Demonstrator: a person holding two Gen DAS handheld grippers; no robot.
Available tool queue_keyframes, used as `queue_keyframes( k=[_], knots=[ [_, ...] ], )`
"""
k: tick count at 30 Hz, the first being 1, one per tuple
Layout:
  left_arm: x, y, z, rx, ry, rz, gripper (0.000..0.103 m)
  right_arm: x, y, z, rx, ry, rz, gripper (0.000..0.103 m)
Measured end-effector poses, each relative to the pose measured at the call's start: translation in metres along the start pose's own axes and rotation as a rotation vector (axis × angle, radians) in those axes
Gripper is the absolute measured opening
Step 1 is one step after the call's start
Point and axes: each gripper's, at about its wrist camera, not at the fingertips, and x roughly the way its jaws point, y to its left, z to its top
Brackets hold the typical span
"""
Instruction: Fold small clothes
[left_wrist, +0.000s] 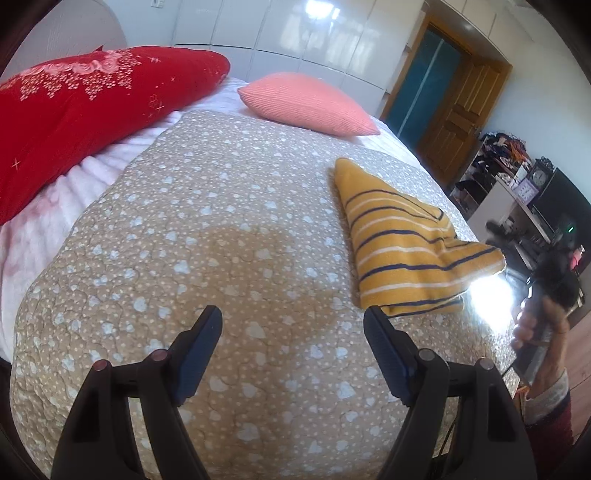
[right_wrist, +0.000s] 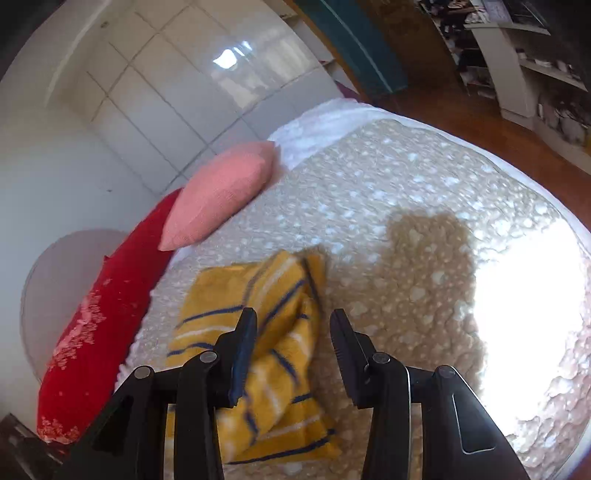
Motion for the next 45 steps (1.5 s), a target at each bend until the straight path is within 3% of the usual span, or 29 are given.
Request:
queue_keyframes(
  k=[2, 5, 7, 11, 13, 15, 17, 18, 19, 20, 24, 26, 27, 28, 31, 32, 37, 39, 41, 43, 45],
  knots=[
    [0.004, -0.01, 0.001, 0.004, 0.012, -0.002, 0.078, -0.006, 0.028, 0.0, -0.089, 0.005, 0.071, 0.046],
    [0.006, -0.029, 0.004, 0.019, 0.023, -0.023, 0.078, 0.012, 0.054, -0.009, -0.148, 0.084, 0.162, 0.045],
    [0.003, -0.039, 0.008, 0.036, 0.011, -0.022, 0.078, 0.028, 0.04, -0.021, -0.128, 0.126, 0.089, 0.045],
    [0.008, -0.045, 0.024, 0.038, 0.013, -0.029, 0.083, 0.054, -0.027, -0.057, 0.014, 0.266, -0.086, 0.043],
    [0.022, -0.047, 0.036, 0.038, 0.039, -0.039, 0.083, 0.045, -0.042, -0.061, 0.052, 0.254, -0.03, 0.044],
    [0.039, -0.051, 0.047, 0.044, 0.07, -0.06, 0.084, 0.03, -0.043, -0.051, 0.063, 0.217, 0.017, 0.048],
    [0.062, -0.056, 0.06, 0.049, 0.103, -0.101, 0.086, 0.018, -0.041, -0.035, 0.054, 0.162, 0.053, 0.064],
    [0.076, -0.059, 0.067, 0.051, 0.124, -0.126, 0.087, 0.018, -0.038, -0.028, 0.046, 0.139, 0.06, 0.079],
    [0.092, -0.062, 0.073, 0.047, 0.147, -0.152, 0.087, 0.023, -0.038, -0.02, 0.039, 0.123, 0.058, 0.086],
    [0.109, -0.065, 0.08, 0.039, 0.17, -0.183, 0.087, 0.027, -0.038, -0.014, 0.036, 0.125, 0.056, 0.086],
    [0.175, -0.074, 0.092, 0.017, 0.288, -0.275, 0.088, 0.083, -0.044, -0.001, 0.046, 0.222, 0.046, 0.086],
    [0.204, -0.076, 0.092, -0.012, 0.344, -0.331, 0.093, 0.107, -0.05, -0.001, 0.085, 0.26, 0.097, 0.086],
    [0.215, -0.077, 0.09, -0.031, 0.37, -0.351, 0.093, 0.118, -0.051, -0.001, 0.098, 0.274, 0.114, 0.084],
    [0.222, -0.079, 0.089, -0.044, 0.389, -0.365, 0.093, 0.125, -0.048, -0.001, 0.098, 0.277, 0.13, 0.074],
    [0.213, -0.085, 0.098, -0.039, 0.385, -0.42, 0.066, 0.135, -0.035, 0.003, 0.128, 0.304, 0.217, 0.054],
    [0.205, -0.086, 0.106, -0.033, 0.369, -0.418, 0.062, 0.133, -0.028, 0.007, 0.134, 0.297, 0.256, 0.048],
    [0.168, -0.088, 0.145, 0.02, 0.278, -0.367, 0.061, 0.119, 0.005, 0.025, 0.091, 0.204, 0.361, 0.047],
    [0.166, -0.087, 0.152, 0.042, 0.263, -0.288, 0.066, 0.124, 0.008, 0.023, 0.059, 0.193, 0.321, 0.052],
    [0.176, -0.082, 0.146, 0.049, 0.265, -0.169, 0.076, 0.137, 0.005, 0.014, 0.035, 0.212, 0.198, 0.058],
    [0.196, -0.071, 0.128, 0.039, 0.333, -0.077, 0.077, 0.146, 0.001, 0.003, -0.013, 0.237, 0.066, 0.058],
    [0.205, -0.058, 0.114, -0.016, 0.362, -0.116, 0.082, 0.133, -0.001, 0.0, -0.012, 0.205, 0.07, 0.058]
  ],
)
